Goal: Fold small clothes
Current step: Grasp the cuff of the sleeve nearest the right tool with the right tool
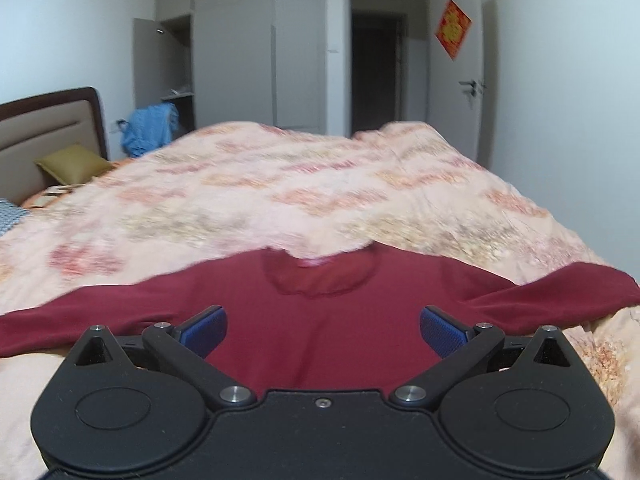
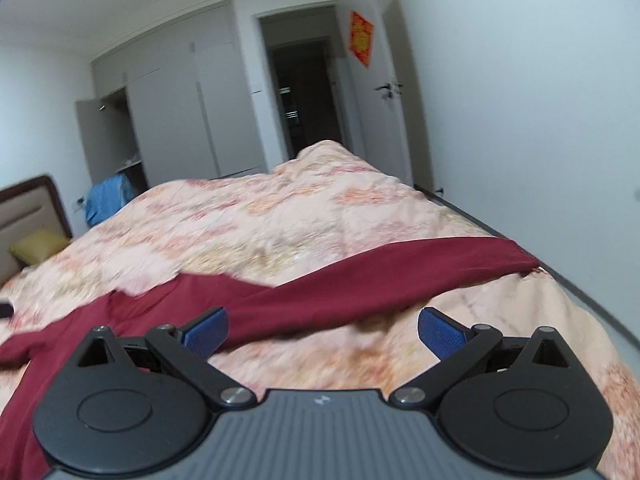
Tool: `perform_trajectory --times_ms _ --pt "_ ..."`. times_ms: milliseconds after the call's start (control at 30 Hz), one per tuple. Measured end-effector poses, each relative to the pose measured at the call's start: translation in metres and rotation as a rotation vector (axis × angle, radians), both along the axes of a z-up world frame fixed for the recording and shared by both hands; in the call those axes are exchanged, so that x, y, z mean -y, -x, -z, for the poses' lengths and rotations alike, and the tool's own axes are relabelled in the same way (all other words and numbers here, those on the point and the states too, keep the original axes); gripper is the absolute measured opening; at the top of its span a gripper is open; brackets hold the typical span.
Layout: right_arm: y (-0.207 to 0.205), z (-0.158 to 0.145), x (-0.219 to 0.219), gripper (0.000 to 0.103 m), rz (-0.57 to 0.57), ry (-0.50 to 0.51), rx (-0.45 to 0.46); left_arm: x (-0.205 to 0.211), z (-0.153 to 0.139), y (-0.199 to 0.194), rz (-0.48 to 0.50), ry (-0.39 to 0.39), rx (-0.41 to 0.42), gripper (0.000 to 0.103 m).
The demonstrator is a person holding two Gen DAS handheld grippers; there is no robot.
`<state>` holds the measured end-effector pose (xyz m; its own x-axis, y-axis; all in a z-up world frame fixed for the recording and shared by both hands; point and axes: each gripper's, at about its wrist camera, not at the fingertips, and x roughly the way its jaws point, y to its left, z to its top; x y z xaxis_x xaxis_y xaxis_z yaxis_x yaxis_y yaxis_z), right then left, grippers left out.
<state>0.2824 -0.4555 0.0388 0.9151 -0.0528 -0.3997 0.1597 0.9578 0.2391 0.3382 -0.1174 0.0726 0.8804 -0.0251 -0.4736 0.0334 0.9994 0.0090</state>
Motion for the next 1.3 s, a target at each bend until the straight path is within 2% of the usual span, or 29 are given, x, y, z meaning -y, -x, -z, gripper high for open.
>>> perform_trajectory --times_ms 133,300,567,667,733,767,800,833,900,933,1133,1200,1300 --pt "-0.038 0.014 0.05 0.103 0.069 -0.103 -0.039 0.027 0.022 -0.039 0.038 -0.006 -0.017 0.102" --pt "-0.076 0.038 0.112 0.103 0.191 -0.263 -0.086 0.043 0.045 -0.076 0.032 0.009 -0.06 0.102" --pt "-0.112 0.06 0.17 0.102 0.326 -0.383 -0.065 0.044 0.075 -0.091 0.015 0.04 -0.1 0.102" --pt "-0.123 0.072 0.185 0.088 0.418 -0.467 -0.083 0.045 0.085 -0.093 0.007 0.031 -0.129 0.102" --pt "-0.129 0.08 0.19 0.07 0.47 -0.521 -0.083 0.044 0.088 -0.093 0.004 0.032 -0.14 0.102" --pt "-0.133 0.081 0.191 0.065 0.489 -0.515 -0.089 0.043 0.088 -0.093 0.003 0.033 -0.141 0.102" --pt "-0.137 0.081 0.189 0.053 0.505 -0.492 -0.099 0.043 0.088 -0.093 0.002 0.035 -0.141 0.102" --pt "-0.141 0.08 0.188 0.035 0.513 -0.466 -0.107 0.042 0.087 -0.093 0.001 0.037 -0.14 0.102" --pt "-0.145 0.078 0.186 0.012 0.523 -0.427 -0.118 0.04 0.084 -0.092 0.002 0.045 -0.133 0.102" --pt "-0.141 0.074 0.186 0.008 0.515 -0.425 -0.103 0.039 0.083 -0.092 0.002 0.049 -0.129 0.102" --pt "-0.092 0.034 0.172 0.007 0.453 -0.39 0.067 0.037 0.078 -0.089 0.021 0.05 -0.139 0.102" --pt "-0.075 0.034 0.173 0.007 0.466 -0.408 0.064 0.037 0.079 -0.088 0.051 0.047 -0.16 0.102" --pt "-0.062 0.051 0.18 0.007 0.496 -0.455 -0.006 0.037 0.081 -0.086 0.085 0.039 -0.184 0.102"
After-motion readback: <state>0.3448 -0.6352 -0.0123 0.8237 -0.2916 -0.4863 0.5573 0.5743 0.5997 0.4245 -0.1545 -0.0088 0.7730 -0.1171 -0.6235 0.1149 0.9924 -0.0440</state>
